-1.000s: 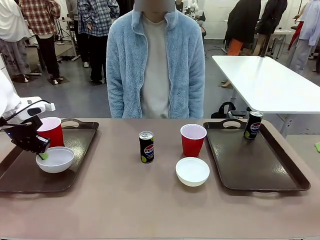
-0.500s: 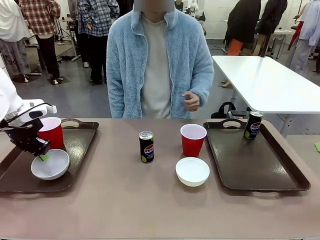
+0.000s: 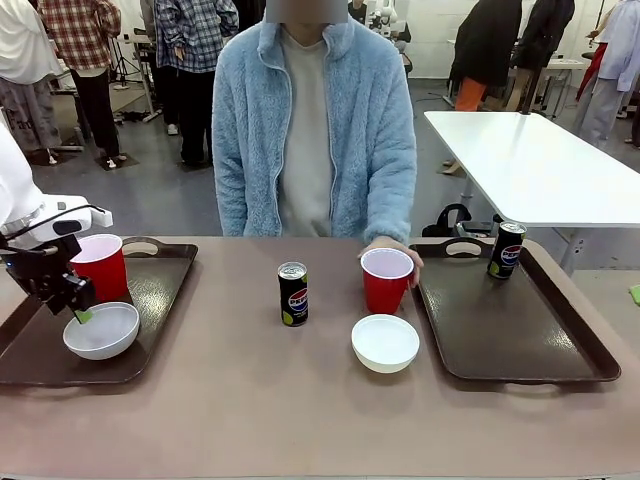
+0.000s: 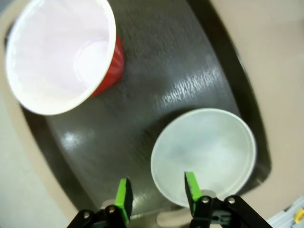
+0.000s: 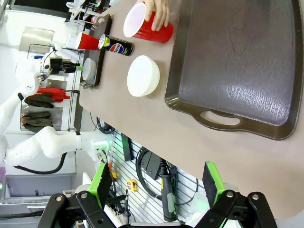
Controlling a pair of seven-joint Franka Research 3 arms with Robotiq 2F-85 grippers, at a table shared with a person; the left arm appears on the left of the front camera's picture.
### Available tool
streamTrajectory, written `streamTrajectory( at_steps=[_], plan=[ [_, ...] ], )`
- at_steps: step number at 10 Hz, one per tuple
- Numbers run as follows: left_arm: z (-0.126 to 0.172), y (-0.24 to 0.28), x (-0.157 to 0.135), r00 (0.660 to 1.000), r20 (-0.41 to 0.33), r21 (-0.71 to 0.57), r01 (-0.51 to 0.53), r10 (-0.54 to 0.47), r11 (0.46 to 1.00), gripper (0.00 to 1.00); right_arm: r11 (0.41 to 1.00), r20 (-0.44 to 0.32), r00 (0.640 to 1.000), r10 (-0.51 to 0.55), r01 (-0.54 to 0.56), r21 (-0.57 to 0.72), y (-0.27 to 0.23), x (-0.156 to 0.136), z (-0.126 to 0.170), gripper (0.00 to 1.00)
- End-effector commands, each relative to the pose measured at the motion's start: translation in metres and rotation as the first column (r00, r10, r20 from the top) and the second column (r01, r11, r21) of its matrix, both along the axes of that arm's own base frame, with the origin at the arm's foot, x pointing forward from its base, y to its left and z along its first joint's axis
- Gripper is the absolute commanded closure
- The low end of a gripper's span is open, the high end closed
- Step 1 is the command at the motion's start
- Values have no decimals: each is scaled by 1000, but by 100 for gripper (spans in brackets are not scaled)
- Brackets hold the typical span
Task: Prepare tableware on both trays.
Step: Pick up a Picnic Bowl from the table and place it on a Handle tray.
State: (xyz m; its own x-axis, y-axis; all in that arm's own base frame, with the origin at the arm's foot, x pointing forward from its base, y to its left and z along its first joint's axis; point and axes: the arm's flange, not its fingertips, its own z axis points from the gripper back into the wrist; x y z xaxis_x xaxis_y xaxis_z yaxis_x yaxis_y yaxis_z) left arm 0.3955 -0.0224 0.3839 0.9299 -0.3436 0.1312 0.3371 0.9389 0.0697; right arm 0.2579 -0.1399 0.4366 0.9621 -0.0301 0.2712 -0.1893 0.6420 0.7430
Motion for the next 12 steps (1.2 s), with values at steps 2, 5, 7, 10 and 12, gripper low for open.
streamTrajectory(
  at_steps=[2, 5, 7, 10, 12],
  plan=[
    [41, -3, -24, 1000, -9, 52, -23, 23, 998, 0, 1000, 22, 1000, 7, -8, 26, -1, 2, 0, 0],
    [78, 0, -15, 987, -23, 27, -156, 157, 987, 0, 1000, 22, 1000, 7, -8, 26, -1, 2, 0, 0],
    [82, 4, -9, 964, -52, 61, -258, 262, 964, 0, 1000, 22, 1000, 7, -8, 26, -1, 2, 0, 0],
    [80, 2, -18, 989, -20, 14, -144, 144, 989, 0, 1000, 22, 1000, 7, -8, 26, -1, 2, 0, 0],
    [80, 2, -18, 989, -20, 14, -144, 144, 989, 0, 1000, 22, 1000, 7, -8, 26, -1, 2, 0, 0]
  ],
)
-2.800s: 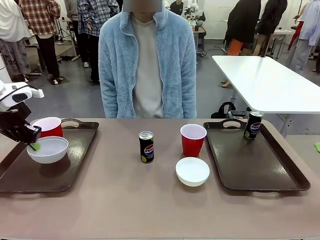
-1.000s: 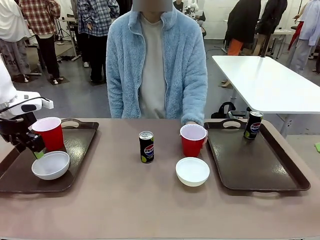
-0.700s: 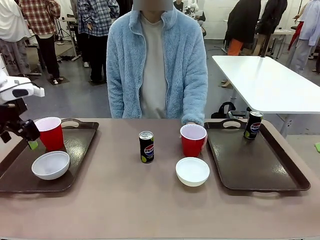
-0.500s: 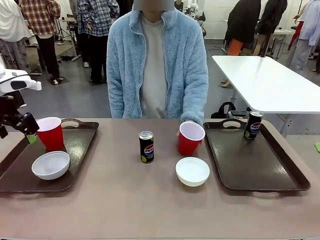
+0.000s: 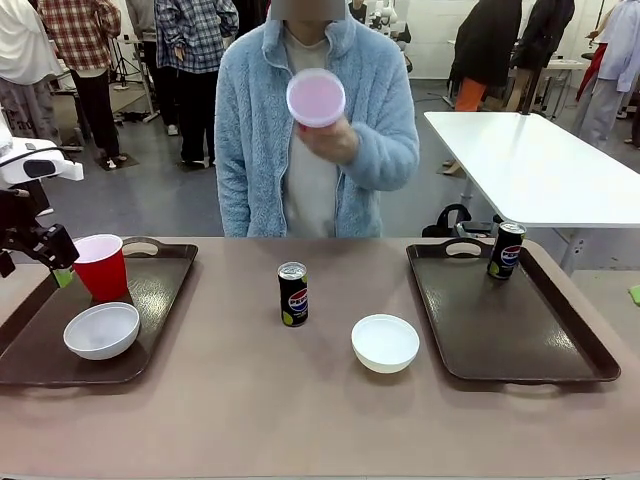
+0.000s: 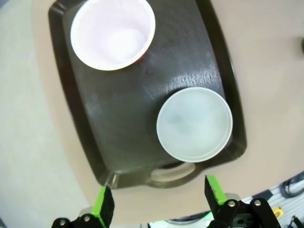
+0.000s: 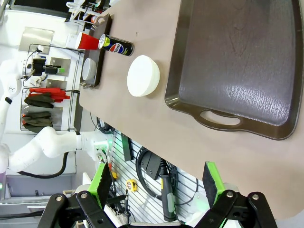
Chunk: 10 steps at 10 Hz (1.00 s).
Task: Prepare tableware on both trays.
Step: Pick up a Picnic Bowl from the table and place it on a Handle tray.
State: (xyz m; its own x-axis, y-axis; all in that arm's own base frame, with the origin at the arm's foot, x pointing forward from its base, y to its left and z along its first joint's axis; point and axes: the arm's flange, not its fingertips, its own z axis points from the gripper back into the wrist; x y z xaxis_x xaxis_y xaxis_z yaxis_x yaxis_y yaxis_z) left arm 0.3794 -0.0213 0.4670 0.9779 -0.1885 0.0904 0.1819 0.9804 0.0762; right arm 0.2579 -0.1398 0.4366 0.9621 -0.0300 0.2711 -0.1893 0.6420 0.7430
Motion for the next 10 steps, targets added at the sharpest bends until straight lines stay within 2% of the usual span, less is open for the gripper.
streamTrajectory(
  at_steps=[1, 3, 5, 6, 8, 10],
  plan=[
    [-3, 1, -2, 1000, 17, -4, 20, -20, 1000, 0, 1000, 22, 1000, 7, -7, 26, -1, 2, 0, 0],
    [0, 0, 0, 1000, 0, 0, 0, 0, 1000, 0, 1000, 22, 1000, 7, -7, 26, -1, 2, 0, 0],
    [6, 18, 8, 997, -49, -151, 47, -55, 987, 0, 1000, 0, 1000, 0, 0, 0, 0, 0, 0, 0],
    [13, 33, 8, 997, -64, -242, 24, -40, 970, 0, 999, 20, 1000, -14, 15, -42, 7, -4, 10, 0],
    [39, 81, 0, 999, -48, -423, -13, -8, 906, 0, 993, -8, 1000, -18, 17, -115, 36, 2, 19, 0],
    [60, 135, -9, 999, -25, -610, -41, 32, 792, 0, 978, -27, 1000, -3, -2, -211, 79, 18, 32, 0]
  ],
)
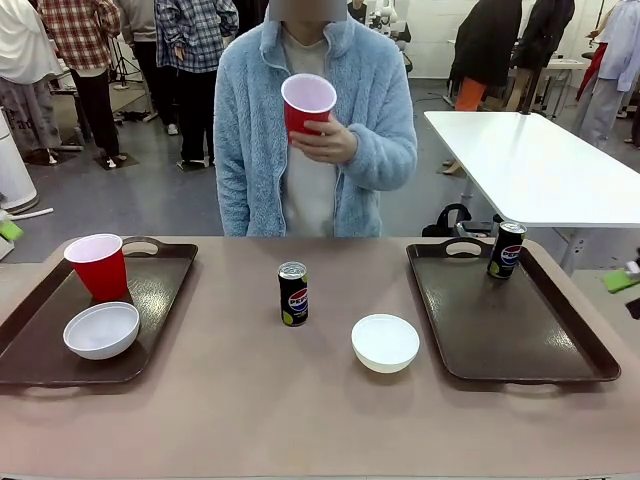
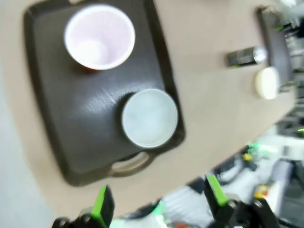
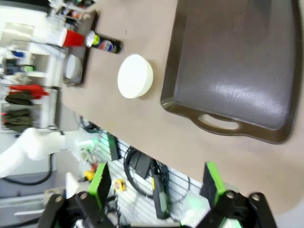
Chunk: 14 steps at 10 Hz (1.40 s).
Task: Prepare tableware on both trays.
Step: Pick up a Picnic Bowl from the table and place it on a Handle tray.
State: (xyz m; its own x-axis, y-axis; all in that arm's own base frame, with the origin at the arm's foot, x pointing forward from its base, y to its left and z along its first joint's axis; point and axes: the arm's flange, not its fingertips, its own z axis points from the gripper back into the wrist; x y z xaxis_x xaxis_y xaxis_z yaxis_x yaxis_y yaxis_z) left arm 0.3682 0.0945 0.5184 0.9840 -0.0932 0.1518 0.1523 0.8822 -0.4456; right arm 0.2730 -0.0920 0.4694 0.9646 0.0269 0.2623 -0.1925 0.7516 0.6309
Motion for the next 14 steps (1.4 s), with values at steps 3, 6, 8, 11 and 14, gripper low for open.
streamTrajectory(
  at_steps=[3, 6, 8, 11, 14],
  plan=[
    [3, 81, 3, 994, 7, -318, -98, 106, 943, 0, 968, 75, 997, -23, 41, -249, 115, 51, 8, 0],
    [-14, 103, 6, 991, -40, -404, -130, 124, 906, 0, 922, 70, 997, -19, 44, -385, 158, 88, -33, 0],
    [-18, 97, 0, 989, -40, -366, -149, 145, 919, 0, 871, -62, 993, 98, -116, -478, 126, 42, -19, 0],
    [-18, 97, 0, 989, -40, -366, -149, 145, 919, 0, 845, -163, 968, 192, -248, -473, 61, -33, -1, 0],
    [-18, 97, 0, 989, -40, -366, -149, 145, 919, 0, 848, -163, 963, 215, -267, -457, 58, -33, -13, 0]
  ],
)
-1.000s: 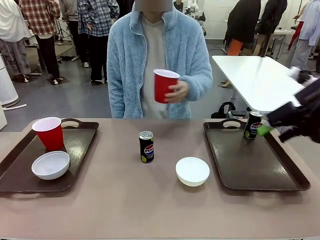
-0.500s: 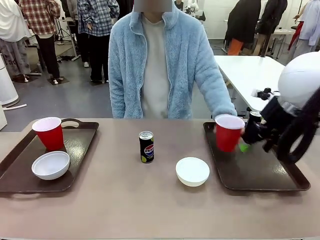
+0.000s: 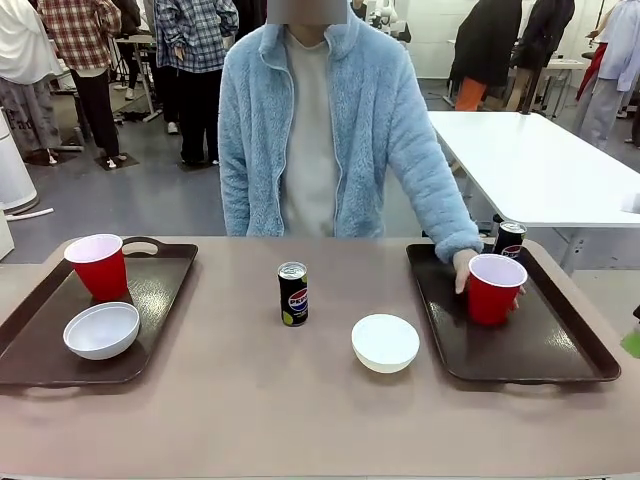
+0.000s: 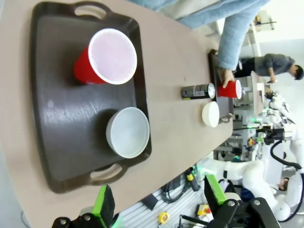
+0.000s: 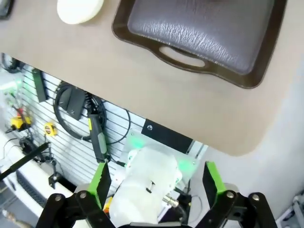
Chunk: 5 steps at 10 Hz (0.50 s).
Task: Prepare tableware on both trays.
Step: Pick up a Picnic Bowl from the table and place it on a Handle tray.
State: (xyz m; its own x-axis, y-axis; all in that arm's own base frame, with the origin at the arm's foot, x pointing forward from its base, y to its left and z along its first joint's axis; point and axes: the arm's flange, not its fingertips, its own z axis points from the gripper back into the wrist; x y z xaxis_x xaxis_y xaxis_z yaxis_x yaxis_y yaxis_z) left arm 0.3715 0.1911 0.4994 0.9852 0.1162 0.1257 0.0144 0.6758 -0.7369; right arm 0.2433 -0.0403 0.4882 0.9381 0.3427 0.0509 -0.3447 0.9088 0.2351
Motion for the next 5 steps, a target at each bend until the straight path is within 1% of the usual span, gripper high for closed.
streamTrajectory(
  at_steps=[1, 2, 4, 5],
  plan=[
    [1, 0, -3, 1000, 12, -9, 5, -5, 1000, 0, 1000, -2, 1000, 20, -20, 15, 6, -3, -35, 0],
    [1, 0, -3, 1000, 12, -9, 5, -5, 1000, 0, 1000, 0, 1000, 0, 0, 0, 0, 0, 0, 0],
    [1, 0, -3, 1000, 12, -9, 5, -5, 1000, 0, 1000, 0, 1000, 0, 0, 0, 0, 0, 0, 0],
    [0, 0, 0, 1000, 0, 1, -1, 1, 1000, 0, 1000, 0, 1000, 0, 0, 0, 0, 0, 0, 0]
  ],
)
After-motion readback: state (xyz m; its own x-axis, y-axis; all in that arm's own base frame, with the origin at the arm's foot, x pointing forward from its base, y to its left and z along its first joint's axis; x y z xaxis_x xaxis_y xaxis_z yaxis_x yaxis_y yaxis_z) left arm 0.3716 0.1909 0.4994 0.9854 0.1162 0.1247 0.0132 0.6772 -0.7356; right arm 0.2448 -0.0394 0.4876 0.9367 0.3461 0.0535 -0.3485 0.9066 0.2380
